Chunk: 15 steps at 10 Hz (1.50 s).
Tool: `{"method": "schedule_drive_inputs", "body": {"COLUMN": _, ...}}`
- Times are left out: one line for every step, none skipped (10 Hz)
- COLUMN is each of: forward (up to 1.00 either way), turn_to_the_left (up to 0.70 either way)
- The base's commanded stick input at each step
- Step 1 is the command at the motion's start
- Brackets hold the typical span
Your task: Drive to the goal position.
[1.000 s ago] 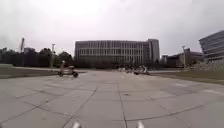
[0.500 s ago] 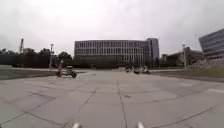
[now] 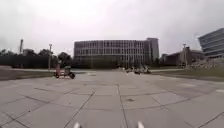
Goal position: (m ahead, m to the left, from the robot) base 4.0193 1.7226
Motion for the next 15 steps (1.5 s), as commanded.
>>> {"method": "schedule_drive_inputs", "body": {"forward": 0.5, "turn_to_the_left": 0.0}}
{"method": "schedule_drive_inputs", "body": {"forward": 0.5, "turn_to_the_left": 0.0}}
{"method": "schedule_drive_inputs", "body": {"forward": 0.5, "turn_to_the_left": 0.0}}
{"method": "schedule_drive_inputs", "body": {"forward": 0.5, "turn_to_the_left": 0.0}}
{"method": "schedule_drive_inputs", "body": {"forward": 0.5, "turn_to_the_left": 0.0}}
{"method": "schedule_drive_inputs", "body": {"forward": 0.5, "turn_to_the_left": 0.0}}
{"method": "schedule_drive_inputs", "body": {"forward": 0.5, "turn_to_the_left": 0.0}}
{"method": "schedule_drive_inputs", "body": {"forward": 0.5, "turn_to_the_left": 0.0}}
{"method": "schedule_drive_inputs", "body": {"forward": 0.5, "turn_to_the_left": 0.0}}
{"method": "schedule_drive_inputs", "body": {"forward": 0.5, "turn_to_the_left": 0.0}}
{"method": "schedule_drive_inputs", "body": {"forward": 0.5, "turn_to_the_left": 0.0}}
{"method": "schedule_drive_inputs", "body": {"forward": 0.5, "turn_to_the_left": 0.0}}
{"method": "schedule_drive_inputs", "body": {"forward": 0.5, "turn_to_the_left": 0.0}}
{"method": "schedule_drive_inputs", "body": {"forward": 0.5, "turn_to_the_left": 0.0}}
{"method": "schedule_drive_inputs", "body": {"forward": 0.5, "turn_to_the_left": 0.0}}
